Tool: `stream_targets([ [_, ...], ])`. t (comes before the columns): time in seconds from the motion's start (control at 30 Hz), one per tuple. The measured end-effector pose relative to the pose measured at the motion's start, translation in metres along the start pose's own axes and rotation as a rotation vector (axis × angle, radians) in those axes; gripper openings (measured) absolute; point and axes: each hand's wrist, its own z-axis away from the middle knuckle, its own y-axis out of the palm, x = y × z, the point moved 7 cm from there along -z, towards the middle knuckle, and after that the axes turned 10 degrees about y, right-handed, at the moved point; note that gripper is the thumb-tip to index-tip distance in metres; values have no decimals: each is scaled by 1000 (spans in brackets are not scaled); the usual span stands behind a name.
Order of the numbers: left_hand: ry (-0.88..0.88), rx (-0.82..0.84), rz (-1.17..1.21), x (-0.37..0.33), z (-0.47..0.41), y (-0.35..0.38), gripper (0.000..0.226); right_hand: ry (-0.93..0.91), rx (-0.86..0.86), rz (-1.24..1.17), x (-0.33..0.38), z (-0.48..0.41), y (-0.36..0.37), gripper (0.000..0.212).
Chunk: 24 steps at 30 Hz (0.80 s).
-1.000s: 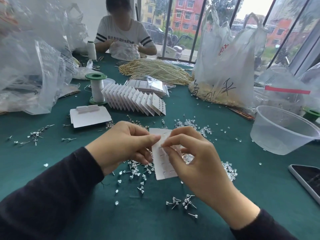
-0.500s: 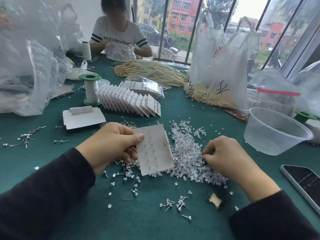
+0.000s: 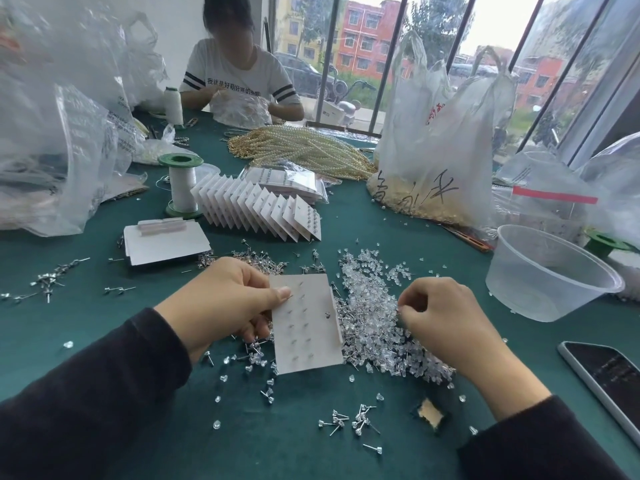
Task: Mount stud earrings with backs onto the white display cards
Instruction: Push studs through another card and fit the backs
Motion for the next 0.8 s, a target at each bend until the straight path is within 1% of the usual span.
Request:
stream_targets([
  [0.1, -2, 19, -31, 2, 0, 2, 44, -42, -30, -127, 8, 4, -5, 17],
  [0.2, -4, 31, -34, 3, 0, 6, 42, -97, -8, -275, 21, 11, -5, 17],
  [0.33, 4, 36, -51, 3, 1, 11, 39, -194, -6, -503, 44, 26, -5, 11],
  [0.4, 14, 31, -44, 2, 1, 13, 33, -264, -19, -568, 55, 36, -5, 10],
  [0.47, 27, 30, -42, 2, 1, 14, 29, -344, -46, -578, 67, 46, -2, 8],
  [0.57, 51, 29, -54, 0, 2, 15, 29, -437, -102, -555, 79, 54, 4, 8],
  [0.8, 104, 7, -92, -5, 3, 17, 28, -442, -145, -576, 80, 53, 11, 8],
])
